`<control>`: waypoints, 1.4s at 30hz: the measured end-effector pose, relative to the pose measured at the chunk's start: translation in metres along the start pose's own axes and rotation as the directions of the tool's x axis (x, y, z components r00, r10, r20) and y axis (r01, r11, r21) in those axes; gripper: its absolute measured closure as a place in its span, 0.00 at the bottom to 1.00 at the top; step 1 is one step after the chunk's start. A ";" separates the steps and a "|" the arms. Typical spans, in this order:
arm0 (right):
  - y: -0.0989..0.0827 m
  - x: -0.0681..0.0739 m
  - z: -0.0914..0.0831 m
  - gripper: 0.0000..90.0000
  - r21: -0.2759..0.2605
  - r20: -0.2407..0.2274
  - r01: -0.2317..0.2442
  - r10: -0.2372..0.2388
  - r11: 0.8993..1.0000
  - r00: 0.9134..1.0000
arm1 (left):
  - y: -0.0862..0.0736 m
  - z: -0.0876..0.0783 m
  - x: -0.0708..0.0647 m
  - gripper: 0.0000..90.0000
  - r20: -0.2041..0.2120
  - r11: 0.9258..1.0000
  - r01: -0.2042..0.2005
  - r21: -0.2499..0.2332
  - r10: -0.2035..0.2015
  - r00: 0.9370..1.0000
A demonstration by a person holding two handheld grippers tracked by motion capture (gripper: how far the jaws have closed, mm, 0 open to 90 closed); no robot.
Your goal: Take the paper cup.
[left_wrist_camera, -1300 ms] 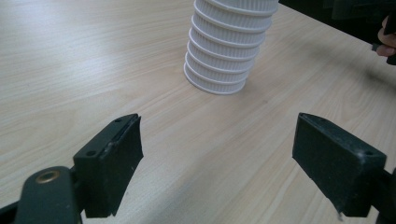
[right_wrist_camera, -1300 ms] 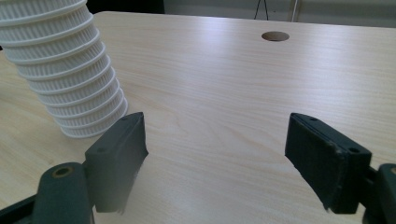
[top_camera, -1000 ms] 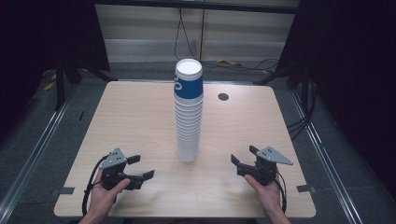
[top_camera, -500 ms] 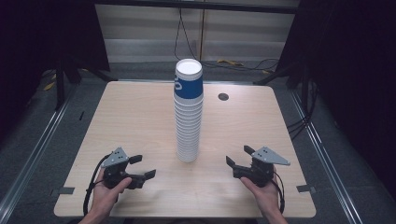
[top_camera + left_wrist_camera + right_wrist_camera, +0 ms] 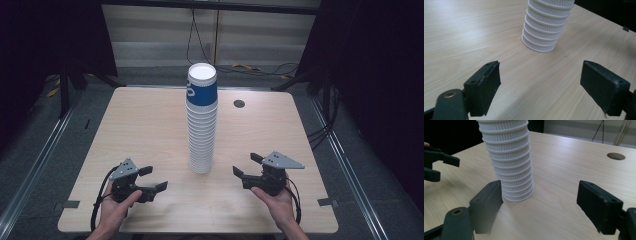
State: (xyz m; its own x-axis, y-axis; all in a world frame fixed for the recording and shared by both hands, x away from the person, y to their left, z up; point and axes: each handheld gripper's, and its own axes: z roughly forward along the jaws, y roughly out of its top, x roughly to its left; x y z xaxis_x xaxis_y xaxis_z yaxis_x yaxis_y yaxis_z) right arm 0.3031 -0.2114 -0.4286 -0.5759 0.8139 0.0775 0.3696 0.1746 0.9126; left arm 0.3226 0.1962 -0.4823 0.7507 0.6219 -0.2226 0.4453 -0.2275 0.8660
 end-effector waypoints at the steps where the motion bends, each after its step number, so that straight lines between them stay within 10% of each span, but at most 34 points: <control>1: 0.005 0.001 0.000 0.21 -0.010 -0.018 -0.012 0.012 1.000 1.000 | 0.000 -0.001 -0.001 0.18 0.004 1.000 0.002 -0.004 -0.002 1.000; 27: 0.102 -0.005 -0.007 0.22 -0.088 -0.092 0.018 -0.026 0.996 0.995 | -0.002 -0.006 -0.003 0.19 0.005 1.000 -0.014 -0.010 0.014 1.000; 42: 0.149 0.013 0.000 0.20 -0.097 -0.207 0.047 -0.066 0.994 0.976 | -0.003 -0.004 -0.004 0.19 0.010 1.000 -0.018 0.003 0.018 1.000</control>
State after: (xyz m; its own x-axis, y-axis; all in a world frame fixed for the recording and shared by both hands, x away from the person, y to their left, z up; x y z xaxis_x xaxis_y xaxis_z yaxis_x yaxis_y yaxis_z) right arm 0.3508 -0.1752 -0.2913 -0.7374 0.6683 0.0982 0.2699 0.1582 0.9498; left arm 0.3165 0.1971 -0.4822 0.7637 0.6099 -0.2115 0.4328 -0.2407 0.8687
